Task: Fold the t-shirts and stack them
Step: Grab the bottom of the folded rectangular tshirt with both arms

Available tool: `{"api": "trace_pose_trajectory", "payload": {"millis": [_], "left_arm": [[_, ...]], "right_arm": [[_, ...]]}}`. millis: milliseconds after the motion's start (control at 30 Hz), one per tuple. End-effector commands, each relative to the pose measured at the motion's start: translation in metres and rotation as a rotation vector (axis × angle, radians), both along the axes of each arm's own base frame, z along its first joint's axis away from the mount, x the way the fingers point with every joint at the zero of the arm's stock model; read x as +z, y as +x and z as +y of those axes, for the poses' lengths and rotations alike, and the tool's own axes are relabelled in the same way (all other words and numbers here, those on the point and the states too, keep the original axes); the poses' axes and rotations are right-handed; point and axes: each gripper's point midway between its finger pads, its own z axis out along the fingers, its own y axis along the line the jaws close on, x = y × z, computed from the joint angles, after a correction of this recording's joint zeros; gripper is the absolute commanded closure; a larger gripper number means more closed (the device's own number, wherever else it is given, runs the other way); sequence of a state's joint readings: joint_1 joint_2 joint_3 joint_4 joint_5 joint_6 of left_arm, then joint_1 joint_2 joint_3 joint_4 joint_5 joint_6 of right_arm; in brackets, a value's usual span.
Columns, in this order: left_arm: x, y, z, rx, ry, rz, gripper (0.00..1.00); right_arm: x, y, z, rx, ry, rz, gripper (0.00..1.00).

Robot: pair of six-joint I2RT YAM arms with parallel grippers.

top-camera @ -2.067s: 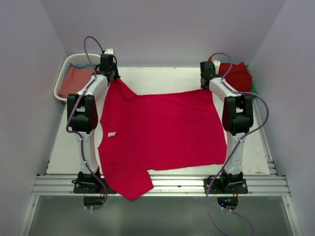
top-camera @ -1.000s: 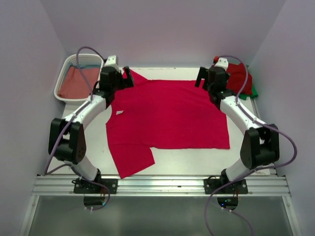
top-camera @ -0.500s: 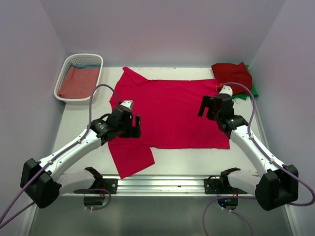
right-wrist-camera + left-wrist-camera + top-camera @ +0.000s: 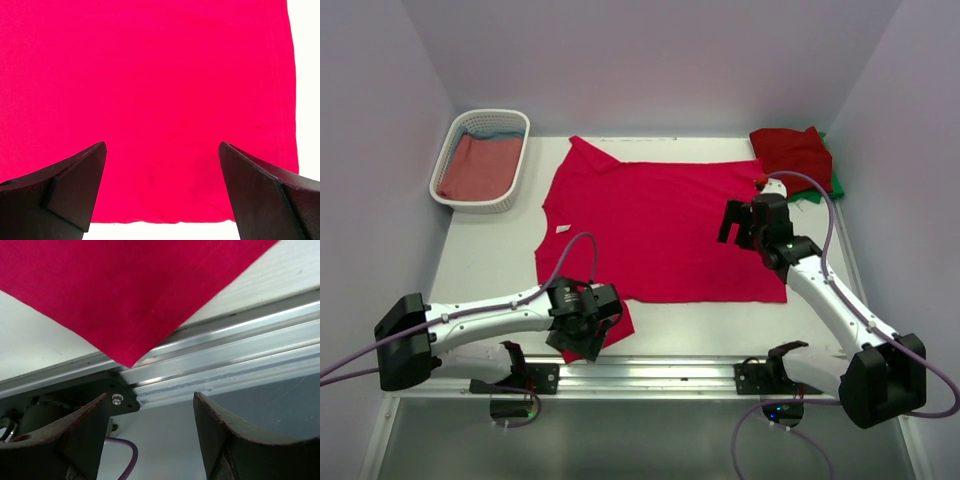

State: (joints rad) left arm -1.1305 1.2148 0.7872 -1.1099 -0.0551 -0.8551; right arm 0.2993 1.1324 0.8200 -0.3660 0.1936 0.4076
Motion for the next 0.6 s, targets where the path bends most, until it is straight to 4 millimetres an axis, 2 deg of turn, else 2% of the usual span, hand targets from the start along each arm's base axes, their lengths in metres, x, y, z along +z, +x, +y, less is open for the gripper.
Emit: {"api": "trace_pose_trajectory", "payload": {"millis": [0,200,333,467,567], "left_arm": [[0.000,-0.018,0.008,-0.005,0.058,0.064,0.31],[-0.028,-0.019,0.007,-0.118,0.113,0.108,0.31],[-0.039,-0.012,-0.001,-0.150,0.103,0.093,0.29],[-0.049,0.007,-0.009,-0.108,0.055,0.072,0.31],[-0.047,0.025,-0.014,-0.084,0.024,0.033,0.34]], "right_arm": [[-0.006,-0.002,0.001,0.000,0.004,0.007,0.01],[0.000,-0.004,-0.001,-0.007,0.007,-0.013,0.01],[0.001,-0.006,-0.003,-0.007,-0.005,-0.016,0.01],[0.000,-0.007,-0.002,0.000,0.000,-0.013,0.01],[0.001,-0.007,-0.001,0.006,0.002,-0.017,0.01]]}}
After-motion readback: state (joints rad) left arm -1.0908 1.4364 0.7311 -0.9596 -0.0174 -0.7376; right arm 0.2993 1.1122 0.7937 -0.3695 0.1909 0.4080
